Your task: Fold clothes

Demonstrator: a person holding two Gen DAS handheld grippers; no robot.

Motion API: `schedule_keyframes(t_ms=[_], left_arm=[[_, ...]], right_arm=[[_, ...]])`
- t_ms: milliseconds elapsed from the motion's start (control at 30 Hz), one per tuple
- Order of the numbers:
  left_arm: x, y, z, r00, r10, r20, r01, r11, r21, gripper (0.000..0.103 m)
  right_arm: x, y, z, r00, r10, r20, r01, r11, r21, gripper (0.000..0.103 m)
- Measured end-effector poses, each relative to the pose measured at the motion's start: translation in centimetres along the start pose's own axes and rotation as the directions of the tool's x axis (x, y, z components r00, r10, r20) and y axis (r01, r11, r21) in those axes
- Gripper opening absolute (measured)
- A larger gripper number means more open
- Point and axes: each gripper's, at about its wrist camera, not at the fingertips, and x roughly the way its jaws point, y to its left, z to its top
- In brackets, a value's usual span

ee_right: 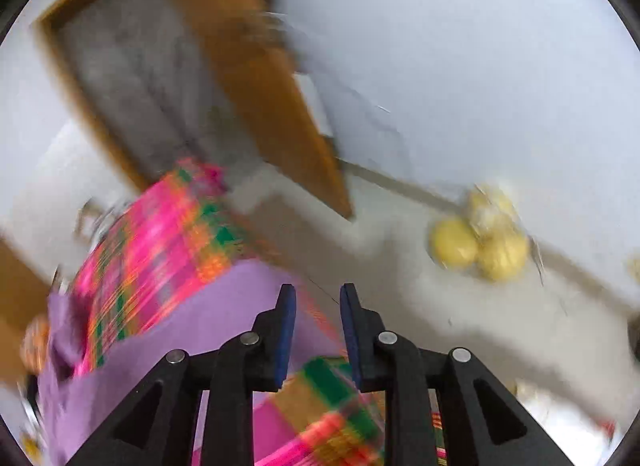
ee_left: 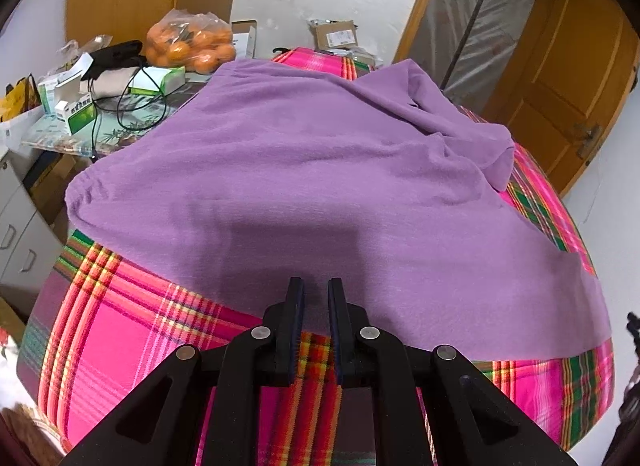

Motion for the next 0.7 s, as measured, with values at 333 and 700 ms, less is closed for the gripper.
schedule_keyframes(t_ms=[333, 700], left_arm=[[-2.2, 0.3, -0.9, 0.999, 0.025, 0.034, -0.026, 0.999, 0.023, 0.012], [-3.2, 4.6, -1.8, 0.994, 0.110, 0.023, -0.108, 0.992, -0.059, 0.014]], right_arm=[[-1.6, 22.8, -10.1, 0.962, 0.229, -0.147, -0.270, 0.734, -0.623, 0.025], [-3.0, 30.6, -16.1, 0.933, 0.273, -0.233, -0.349, 0.545, -0.762, 0.028]])
